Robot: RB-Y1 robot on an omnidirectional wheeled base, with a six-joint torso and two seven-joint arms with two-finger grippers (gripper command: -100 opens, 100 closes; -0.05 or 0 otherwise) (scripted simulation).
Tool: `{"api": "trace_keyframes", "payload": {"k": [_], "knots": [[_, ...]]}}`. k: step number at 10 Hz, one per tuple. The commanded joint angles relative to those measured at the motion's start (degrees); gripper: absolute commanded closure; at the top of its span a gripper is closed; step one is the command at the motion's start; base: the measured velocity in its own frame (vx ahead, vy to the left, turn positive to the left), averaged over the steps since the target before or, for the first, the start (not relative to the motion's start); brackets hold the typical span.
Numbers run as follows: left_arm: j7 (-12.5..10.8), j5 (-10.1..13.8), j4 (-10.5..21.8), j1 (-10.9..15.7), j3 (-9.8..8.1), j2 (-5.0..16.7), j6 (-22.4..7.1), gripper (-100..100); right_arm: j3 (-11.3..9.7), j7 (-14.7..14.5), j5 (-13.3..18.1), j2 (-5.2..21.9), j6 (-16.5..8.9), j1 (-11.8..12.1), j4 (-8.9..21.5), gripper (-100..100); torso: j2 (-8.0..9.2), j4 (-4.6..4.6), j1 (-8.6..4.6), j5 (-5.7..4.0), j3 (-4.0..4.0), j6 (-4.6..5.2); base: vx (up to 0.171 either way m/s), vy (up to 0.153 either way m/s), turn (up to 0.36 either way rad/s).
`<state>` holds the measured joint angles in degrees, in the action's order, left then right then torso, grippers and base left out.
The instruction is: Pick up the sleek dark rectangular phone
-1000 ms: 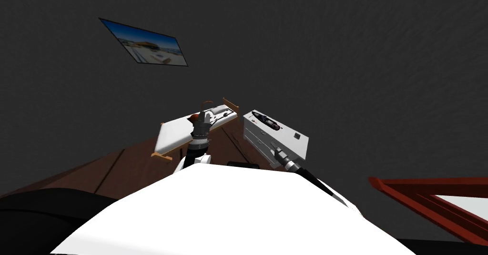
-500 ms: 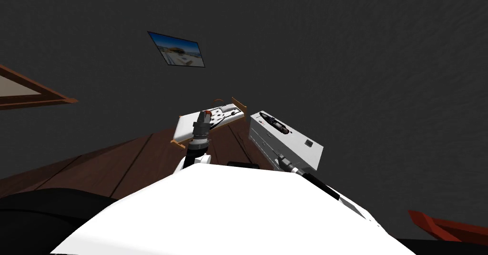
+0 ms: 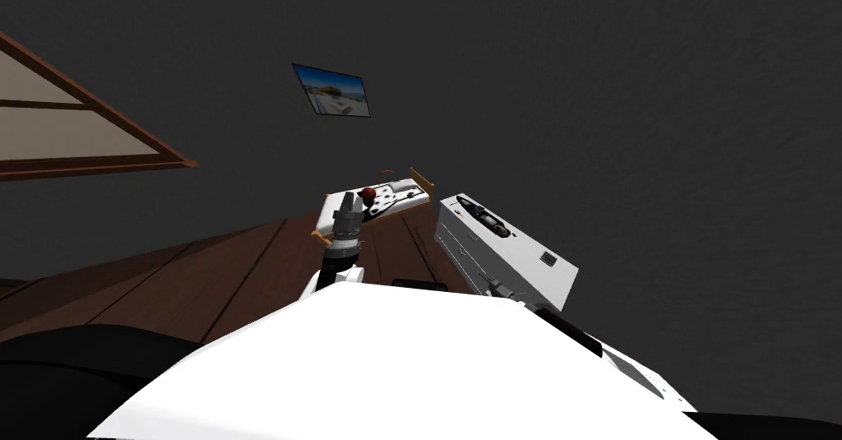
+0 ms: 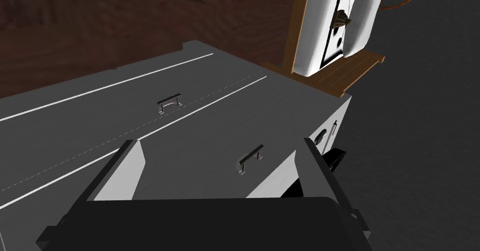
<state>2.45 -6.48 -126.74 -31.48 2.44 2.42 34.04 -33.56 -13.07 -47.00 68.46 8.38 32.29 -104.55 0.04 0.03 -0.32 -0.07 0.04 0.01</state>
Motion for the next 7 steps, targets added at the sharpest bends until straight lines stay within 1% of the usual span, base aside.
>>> {"api": "trace_keyframes", "payload": {"k": [1,2,3,4,5,6,7], "knots": [[0.0,0.0,0.0,0.0,0.0,0.0,0.0,0,-0.7,-0.2,-1.8,2.9,0.1,1.0,0.6,-100,0.0,0.0,0.0,0.0,0.0,0.0,-0.015,-0.022,0.15],[0.0,0.0,0.0,0.0,-0.01,0.0,0.0,0,-0.7,-0.2,-1.8,3.3,0.1,1.0,0.6,-100,0.02,0.0,-0.02,0.01,0.01,0.11,-0.005,-0.011,-0.077],[0.0,0.0,0.0,0.0,-0.01,0.0,0.0,0,-2.7,-0.7,-4.4,5.5,-0.9,1.1,2.4,-100,-0.01,0.0,0.02,0.01,0.0,0.11,-0.005,-0.011,0.3],[0.0,0.0,0.0,0.0,0.0,0.0,0.0,0,-2.7,-0.7,-4.7,6.1,-0.9,1.1,2.4,-100,-0.04,-0.01,0.0,0.02,-0.02,0.01,-0.005,-0.026,0.204],[0.0,0.0,0.0,0.0,-0.01,0.0,0.0,0,-4.6,-1.2,-7.1,8.7,-1.7,1.1,4.3,-100,-0.04,-0.01,-0.02,0.0,-0.02,0.09,-0.004,-0.035,0.349],[0.0,0.0,0.0,0.0,-0.01,0.0,0.0,0,-4.6,-1.2,-7.6,8.7,-1.7,1.1,4.3,-100,-0.05,-0.01,-0.07,-0.01,-0.03,0.03,-0.002,-0.042,0.158],[0.0,0.0,0.0,0.0,-0.01,0.0,0.0,0,-6.5,-1.6,-9.8,11.1,-2.6,1.1,6.2,-100,-0.06,-0.01,-0.09,-0.02,-0.03,0.1,0.006,-0.051,0.264]]}}
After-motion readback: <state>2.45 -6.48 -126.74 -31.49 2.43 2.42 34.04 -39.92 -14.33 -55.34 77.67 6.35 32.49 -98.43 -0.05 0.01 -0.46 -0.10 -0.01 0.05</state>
